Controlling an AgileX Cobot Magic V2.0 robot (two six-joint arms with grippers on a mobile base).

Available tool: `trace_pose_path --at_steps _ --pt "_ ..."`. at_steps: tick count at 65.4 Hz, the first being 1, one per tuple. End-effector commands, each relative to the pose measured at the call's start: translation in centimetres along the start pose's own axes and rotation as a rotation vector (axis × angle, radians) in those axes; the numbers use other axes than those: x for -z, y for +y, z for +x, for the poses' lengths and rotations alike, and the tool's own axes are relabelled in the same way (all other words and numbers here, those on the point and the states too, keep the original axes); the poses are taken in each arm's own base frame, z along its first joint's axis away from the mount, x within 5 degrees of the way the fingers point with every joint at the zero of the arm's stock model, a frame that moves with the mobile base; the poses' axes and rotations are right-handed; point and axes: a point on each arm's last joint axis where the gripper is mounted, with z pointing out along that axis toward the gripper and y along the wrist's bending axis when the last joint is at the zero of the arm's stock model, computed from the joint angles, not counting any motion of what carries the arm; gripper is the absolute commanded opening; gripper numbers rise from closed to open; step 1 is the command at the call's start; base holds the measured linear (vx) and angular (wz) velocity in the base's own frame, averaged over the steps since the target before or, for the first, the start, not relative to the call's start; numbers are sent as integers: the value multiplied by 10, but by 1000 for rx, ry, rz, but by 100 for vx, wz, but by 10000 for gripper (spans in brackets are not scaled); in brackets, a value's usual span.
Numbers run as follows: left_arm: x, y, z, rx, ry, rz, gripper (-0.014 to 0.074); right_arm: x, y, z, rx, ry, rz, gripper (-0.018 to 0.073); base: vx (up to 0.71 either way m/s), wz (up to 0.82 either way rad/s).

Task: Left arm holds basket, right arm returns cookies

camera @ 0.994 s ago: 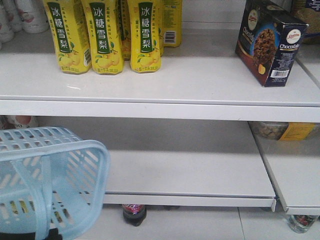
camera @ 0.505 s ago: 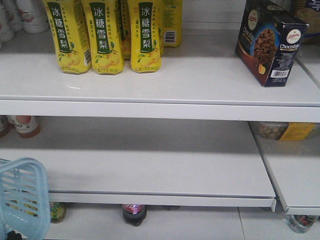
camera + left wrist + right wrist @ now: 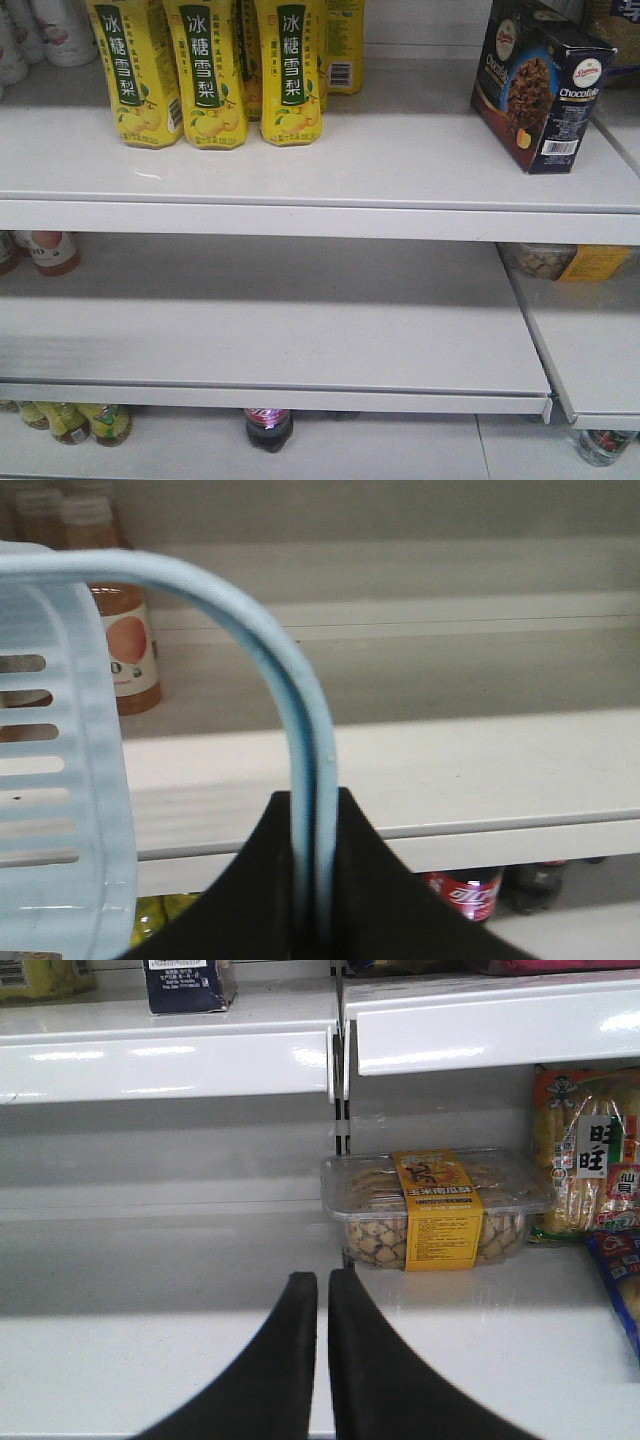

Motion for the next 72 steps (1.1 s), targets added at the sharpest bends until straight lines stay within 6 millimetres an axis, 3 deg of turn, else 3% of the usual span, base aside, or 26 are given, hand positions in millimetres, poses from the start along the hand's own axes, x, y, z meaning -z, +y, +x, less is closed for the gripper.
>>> trace_pose_path --at_steps 1,14,72 --pt "2 1 -18 -65 -129 -28 -3 2 3 -13 27 -70 -23 -6 0 0" --pt "11 3 -22 -63 -232 -80 -3 2 3 -13 27 -70 -23 -6 0 0" --pt "11 4 -25 -62 -253 -95 -3 2 3 -13 27 -70 -23 -6 0 0"
